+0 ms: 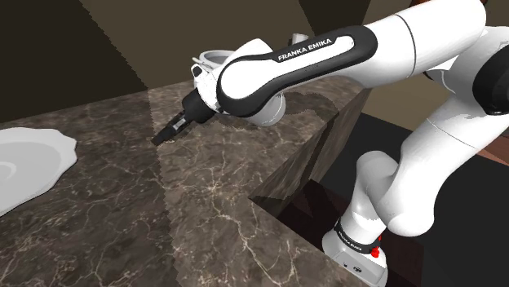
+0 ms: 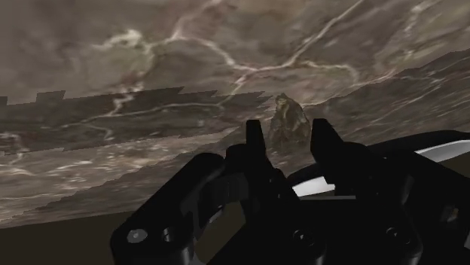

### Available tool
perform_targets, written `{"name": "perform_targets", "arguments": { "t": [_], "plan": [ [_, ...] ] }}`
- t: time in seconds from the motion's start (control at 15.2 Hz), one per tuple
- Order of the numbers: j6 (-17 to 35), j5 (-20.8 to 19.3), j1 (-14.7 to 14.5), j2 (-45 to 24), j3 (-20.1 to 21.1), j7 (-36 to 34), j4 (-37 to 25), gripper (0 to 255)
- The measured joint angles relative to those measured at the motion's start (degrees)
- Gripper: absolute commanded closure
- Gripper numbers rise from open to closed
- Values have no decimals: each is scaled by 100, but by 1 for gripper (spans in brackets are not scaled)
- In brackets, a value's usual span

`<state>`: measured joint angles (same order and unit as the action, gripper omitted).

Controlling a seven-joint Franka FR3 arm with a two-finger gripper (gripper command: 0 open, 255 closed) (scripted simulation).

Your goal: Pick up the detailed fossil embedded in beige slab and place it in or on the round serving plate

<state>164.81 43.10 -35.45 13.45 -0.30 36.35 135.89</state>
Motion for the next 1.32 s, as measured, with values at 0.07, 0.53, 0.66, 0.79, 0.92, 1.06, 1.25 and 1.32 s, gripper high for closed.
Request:
{"name": "perform_targets", "arguments": {
  "t": [0.07,0.53,0.66,0.79,0.92,1.06,1.25,1.32],
  "plan": [
    [-8,-6,0,0,5,-7,6,255],
    [-13,-7,-3,-6,11,-10,6,255],
    [-89,-125,55,25,40,-125,-37,255],
    [-199,-287,133,90,82,-283,-86,255],
    [-338,-464,222,163,123,-452,-155,255],
    [-463,-633,302,218,182,-636,-236,255],
    [-682,-852,414,305,234,-856,-374,255],
    [-763,-923,452,328,248,-927,-433,255]
  ]
}}
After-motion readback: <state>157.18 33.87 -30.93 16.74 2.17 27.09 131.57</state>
